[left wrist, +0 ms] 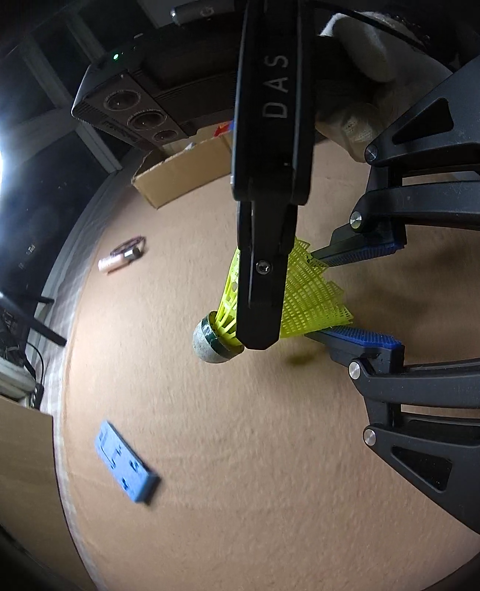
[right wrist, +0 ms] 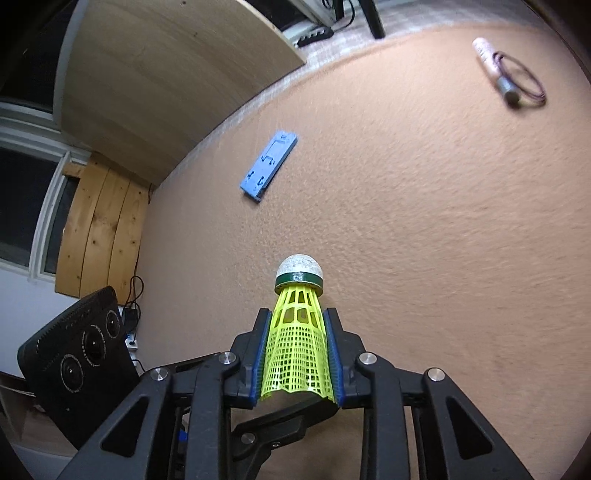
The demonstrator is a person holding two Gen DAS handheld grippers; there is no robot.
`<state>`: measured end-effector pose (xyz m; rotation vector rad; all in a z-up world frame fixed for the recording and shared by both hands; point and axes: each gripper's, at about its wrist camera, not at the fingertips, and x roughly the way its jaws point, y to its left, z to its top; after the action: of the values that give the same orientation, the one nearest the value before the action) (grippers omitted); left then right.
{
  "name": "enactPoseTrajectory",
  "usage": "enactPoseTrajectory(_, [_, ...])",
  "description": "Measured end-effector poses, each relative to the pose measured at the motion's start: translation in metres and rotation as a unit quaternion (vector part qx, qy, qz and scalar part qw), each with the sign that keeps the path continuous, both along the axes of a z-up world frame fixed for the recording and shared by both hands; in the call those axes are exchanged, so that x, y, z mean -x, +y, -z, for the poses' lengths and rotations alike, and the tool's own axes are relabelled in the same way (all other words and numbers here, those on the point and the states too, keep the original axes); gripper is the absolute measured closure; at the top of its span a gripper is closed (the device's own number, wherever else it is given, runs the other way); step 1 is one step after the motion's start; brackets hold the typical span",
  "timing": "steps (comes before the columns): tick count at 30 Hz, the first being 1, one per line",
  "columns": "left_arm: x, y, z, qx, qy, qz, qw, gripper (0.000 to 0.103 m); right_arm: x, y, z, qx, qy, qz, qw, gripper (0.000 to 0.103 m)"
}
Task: Organize objects
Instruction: 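Carry the shuttlecock with the right gripper and drop it into the box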
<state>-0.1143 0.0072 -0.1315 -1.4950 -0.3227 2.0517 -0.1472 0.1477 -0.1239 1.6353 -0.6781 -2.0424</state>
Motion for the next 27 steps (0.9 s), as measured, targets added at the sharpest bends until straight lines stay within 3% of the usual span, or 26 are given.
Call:
enactPoseTrajectory(10, [0.005,0.052,-0.028,-0.009,0.026,0.023,0.9994,0.07,-0.009,0.047,-0.032,-0.006,0.034,0.026,0.999,0.077])
enactPoseTrajectory(18, [0.008,0.112,-0.058,-0.021,0.055,0.06,0.9965,0.071,-0.02,0.112,-0.062,-0.008,0.062,0.066,0.996,0.078])
enactPoseTrajectory(27, [0.012,0.195,-0.071,-0.027,0.068,0.106,0.9917,0.072,-0.036,0.189,-0.072,-0.027,0.079,0.12,0.989,0.078])
